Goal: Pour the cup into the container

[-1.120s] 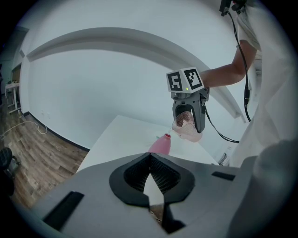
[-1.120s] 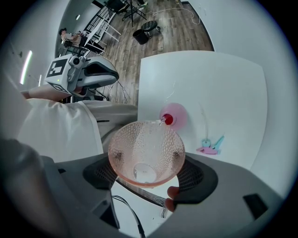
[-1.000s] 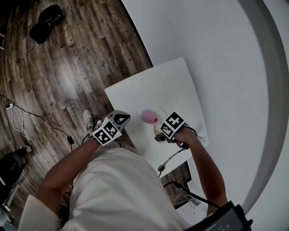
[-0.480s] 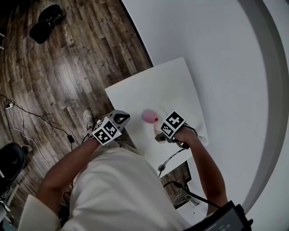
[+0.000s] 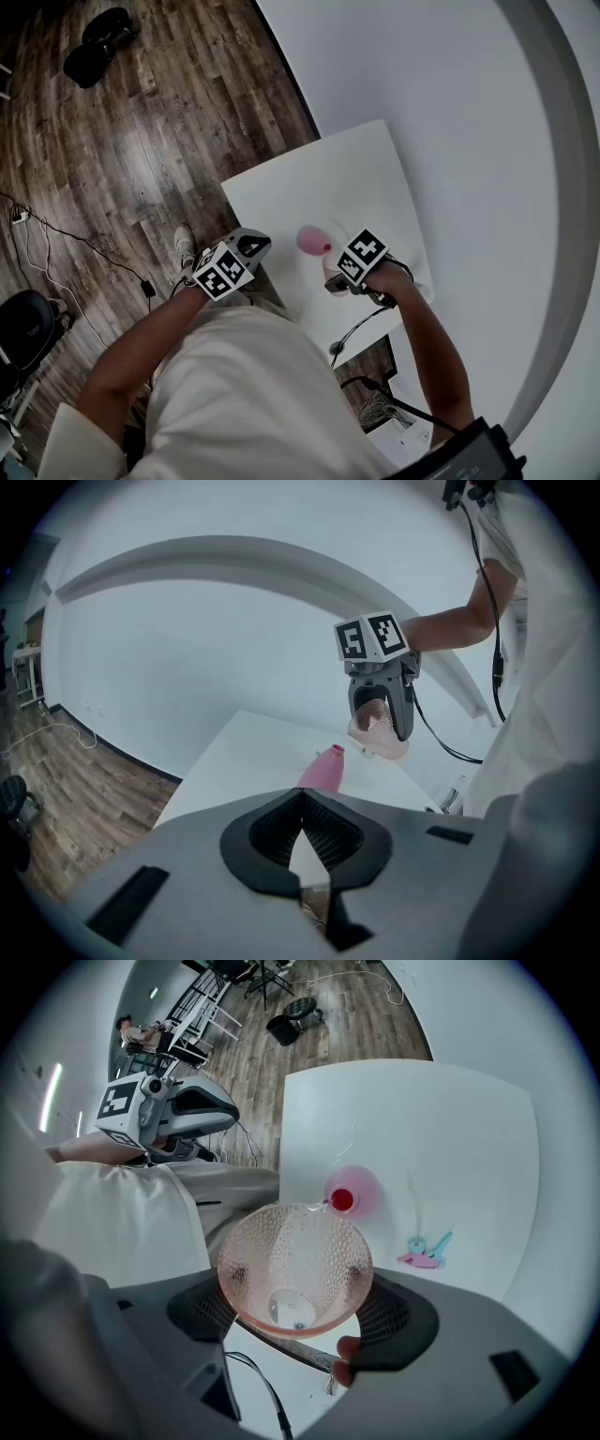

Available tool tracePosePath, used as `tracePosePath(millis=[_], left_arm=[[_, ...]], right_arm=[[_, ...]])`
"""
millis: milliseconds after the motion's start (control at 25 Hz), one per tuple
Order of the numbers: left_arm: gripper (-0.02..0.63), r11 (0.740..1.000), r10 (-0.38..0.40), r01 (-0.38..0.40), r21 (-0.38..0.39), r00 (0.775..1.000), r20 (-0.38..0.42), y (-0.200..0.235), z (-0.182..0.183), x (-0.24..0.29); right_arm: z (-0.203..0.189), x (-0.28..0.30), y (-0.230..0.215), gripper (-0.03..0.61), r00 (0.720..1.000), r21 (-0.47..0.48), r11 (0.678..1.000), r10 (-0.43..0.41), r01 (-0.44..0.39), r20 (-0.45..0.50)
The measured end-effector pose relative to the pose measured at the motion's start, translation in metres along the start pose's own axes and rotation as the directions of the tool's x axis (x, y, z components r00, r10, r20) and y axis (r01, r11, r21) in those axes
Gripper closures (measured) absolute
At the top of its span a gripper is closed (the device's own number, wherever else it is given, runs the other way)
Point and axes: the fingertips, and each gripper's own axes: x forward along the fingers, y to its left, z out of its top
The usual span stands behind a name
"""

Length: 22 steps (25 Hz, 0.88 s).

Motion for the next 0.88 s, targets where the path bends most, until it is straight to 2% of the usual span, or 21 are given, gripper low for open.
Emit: tracePosePath(millis=[880], left_arm=[[0.603, 1.0, 0.008, -0.008, -0.008, 1.0, -0.001, 0.0018, -0.0068, -0.0029]], right_arm=[[0.0001, -0.0017, -0.0032, 0.206, 1.0, 0.001, 1.0, 0.01, -0.01, -0.027]])
